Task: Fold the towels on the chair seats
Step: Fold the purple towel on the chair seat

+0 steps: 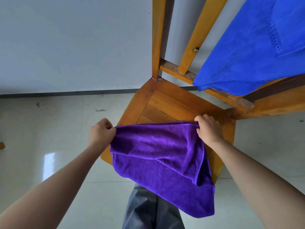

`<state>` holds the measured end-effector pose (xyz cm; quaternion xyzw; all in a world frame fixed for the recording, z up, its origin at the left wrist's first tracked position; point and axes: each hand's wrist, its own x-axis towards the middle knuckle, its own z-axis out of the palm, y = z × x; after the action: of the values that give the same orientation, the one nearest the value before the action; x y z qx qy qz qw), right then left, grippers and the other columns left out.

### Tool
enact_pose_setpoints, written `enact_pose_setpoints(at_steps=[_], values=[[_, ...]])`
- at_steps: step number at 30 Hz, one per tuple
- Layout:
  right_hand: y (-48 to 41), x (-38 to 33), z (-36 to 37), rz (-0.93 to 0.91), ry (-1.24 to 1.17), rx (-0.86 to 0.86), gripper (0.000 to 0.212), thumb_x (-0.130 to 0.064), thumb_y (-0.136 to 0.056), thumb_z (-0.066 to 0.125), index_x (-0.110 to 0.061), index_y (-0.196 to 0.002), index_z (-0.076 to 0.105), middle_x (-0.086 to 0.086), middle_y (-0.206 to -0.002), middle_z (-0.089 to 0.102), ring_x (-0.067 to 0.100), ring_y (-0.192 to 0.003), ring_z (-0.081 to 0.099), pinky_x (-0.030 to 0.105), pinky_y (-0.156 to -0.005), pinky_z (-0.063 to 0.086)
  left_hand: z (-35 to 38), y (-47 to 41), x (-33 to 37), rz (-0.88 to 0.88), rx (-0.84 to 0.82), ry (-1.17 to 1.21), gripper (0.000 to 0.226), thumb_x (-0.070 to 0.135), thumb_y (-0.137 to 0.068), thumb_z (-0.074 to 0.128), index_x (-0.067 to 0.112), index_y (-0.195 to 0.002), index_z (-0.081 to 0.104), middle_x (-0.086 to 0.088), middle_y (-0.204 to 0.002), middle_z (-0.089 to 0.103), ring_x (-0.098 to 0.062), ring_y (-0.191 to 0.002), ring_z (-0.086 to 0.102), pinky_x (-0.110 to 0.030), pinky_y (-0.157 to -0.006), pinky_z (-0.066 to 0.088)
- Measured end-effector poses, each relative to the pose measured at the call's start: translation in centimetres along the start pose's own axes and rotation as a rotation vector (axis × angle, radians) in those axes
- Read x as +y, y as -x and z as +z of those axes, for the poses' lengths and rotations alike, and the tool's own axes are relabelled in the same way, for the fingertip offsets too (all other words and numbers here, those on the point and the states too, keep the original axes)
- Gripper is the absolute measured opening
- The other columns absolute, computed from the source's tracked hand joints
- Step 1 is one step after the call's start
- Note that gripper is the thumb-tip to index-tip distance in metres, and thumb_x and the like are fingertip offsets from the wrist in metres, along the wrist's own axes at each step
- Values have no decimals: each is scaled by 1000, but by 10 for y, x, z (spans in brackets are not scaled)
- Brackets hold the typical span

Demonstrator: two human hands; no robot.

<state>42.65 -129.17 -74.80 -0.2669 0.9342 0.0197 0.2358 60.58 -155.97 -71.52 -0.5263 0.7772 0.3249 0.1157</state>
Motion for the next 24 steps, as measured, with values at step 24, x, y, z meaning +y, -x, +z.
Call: enact_pose_setpoints(at_steps=[24], values=[[159, 47, -212, -44, -1435, 151, 26, -55, -50, 82, -36, -65, 72, -15, -58, 67, -5, -54, 59, 4, -59, 46, -205, 96, 59, 691, -223, 529, 51, -19, -71, 62, 30, -57, 66, 17, -67, 66, 3, -65, 61, -6, -68, 49]])
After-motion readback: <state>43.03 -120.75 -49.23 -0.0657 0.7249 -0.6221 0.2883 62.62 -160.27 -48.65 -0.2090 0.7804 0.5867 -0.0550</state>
